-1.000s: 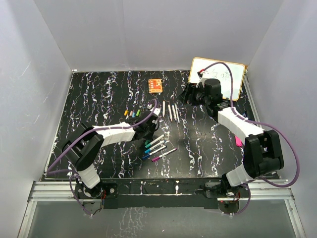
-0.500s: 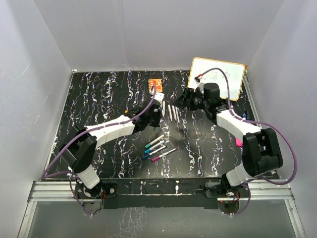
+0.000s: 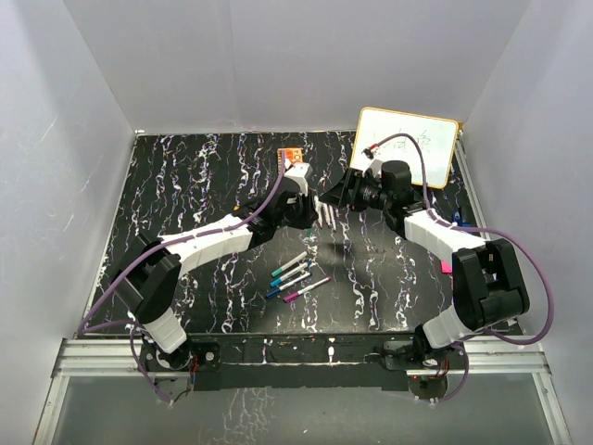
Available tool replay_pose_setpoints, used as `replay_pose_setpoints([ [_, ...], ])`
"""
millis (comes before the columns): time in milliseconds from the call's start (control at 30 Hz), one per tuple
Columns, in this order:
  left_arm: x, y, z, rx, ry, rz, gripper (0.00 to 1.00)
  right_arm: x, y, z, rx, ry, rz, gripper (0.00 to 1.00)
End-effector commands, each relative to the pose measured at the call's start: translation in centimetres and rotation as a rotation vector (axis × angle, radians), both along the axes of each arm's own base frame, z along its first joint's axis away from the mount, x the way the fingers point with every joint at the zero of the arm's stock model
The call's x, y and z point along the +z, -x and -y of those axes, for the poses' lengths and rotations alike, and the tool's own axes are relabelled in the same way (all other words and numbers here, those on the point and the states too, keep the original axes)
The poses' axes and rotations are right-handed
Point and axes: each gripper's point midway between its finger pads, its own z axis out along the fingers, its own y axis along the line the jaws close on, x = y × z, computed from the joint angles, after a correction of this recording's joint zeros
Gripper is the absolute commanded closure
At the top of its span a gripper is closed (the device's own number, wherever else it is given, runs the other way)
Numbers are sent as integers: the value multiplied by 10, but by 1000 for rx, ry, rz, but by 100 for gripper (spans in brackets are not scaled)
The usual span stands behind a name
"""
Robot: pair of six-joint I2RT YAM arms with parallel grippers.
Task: Open the pen caps
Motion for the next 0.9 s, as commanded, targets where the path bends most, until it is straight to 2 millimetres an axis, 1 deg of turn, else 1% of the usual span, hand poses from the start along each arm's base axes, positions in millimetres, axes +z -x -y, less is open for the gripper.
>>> replay_pose_setpoints([
  [0, 45, -1, 25, -51, 159, 49, 100, 17, -3, -5, 21, -46, 76, 41],
  [200, 54, 0, 34, -70, 230, 56, 100, 13, -1, -7, 26, -66, 62, 43],
  [433, 61, -1, 41, -79, 284, 62, 100, 12, -1, -11, 32, -89, 55, 56],
  [733, 64, 1, 46, -86, 329, 57, 100, 13, 0, -12, 27, -112, 55, 81],
  [767, 65, 1, 46, -86, 332, 57, 100, 13, 0, -12, 29, -112, 56, 84],
  [800, 65, 1, 47, -86, 335, 57, 100, 14, -1, -13, 31, -113, 57, 90],
  [867, 63, 1, 48, -89, 338, 55, 100, 13, -1, -12, 26, -113, 57, 97],
])
